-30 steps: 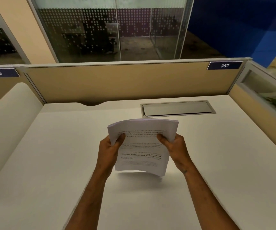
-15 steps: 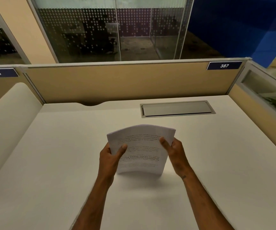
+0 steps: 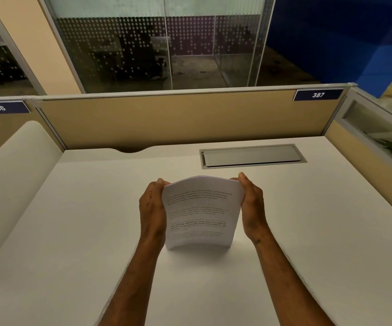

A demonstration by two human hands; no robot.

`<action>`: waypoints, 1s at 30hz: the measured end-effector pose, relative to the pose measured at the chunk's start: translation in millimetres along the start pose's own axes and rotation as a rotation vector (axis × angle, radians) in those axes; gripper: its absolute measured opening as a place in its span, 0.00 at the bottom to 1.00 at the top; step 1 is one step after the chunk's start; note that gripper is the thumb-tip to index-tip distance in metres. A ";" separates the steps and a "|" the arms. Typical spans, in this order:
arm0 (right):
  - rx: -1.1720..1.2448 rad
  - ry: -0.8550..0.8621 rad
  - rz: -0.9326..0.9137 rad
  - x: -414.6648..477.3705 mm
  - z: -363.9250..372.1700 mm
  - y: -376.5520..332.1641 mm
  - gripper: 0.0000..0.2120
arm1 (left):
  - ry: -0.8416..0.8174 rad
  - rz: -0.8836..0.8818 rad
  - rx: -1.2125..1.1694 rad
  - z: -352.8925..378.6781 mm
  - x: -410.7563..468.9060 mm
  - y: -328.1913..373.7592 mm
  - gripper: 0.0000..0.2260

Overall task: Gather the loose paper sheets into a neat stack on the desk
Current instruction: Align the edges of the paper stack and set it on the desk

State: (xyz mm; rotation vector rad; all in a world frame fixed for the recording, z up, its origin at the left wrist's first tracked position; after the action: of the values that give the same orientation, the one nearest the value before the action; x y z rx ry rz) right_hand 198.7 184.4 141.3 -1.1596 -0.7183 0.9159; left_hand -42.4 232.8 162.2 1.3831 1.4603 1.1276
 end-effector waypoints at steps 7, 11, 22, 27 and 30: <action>-0.109 -0.057 -0.042 2.5 3.0 3.3 0.17 | -0.104 0.091 0.120 9.2 -0.7 -10.9 0.07; -0.092 -0.077 -0.020 4.9 0.3 1.4 0.21 | -0.065 0.110 0.163 7.9 -1.4 -3.2 0.07; 0.260 -0.208 0.371 -23.6 -77.5 77.0 0.27 | 0.121 -0.306 -0.316 -36.8 10.4 -34.9 0.08; 0.436 -0.133 0.371 -31.8 -64.0 91.7 0.17 | 0.060 -0.476 -0.607 -27.1 -0.2 -78.8 0.15; 0.315 -0.107 0.363 -30.7 -45.9 102.7 0.26 | -0.041 -0.561 -0.715 -12.0 -11.7 -95.5 0.19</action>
State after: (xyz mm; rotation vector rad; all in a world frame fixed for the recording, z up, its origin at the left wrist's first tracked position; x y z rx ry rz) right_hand 200.9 150.5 29.8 -0.9785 -0.4314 1.3529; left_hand -79.1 220.3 73.3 0.4576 1.1337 1.0755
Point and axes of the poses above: each hand's wrist, its own x-axis towards the middle knuckle, its own z-axis out of the palm, y = z × x, the point moved 10 cm from there along x, towards the middle knuckle, and after that the axes turned 15 degrees about x, right-handed, at the moved point
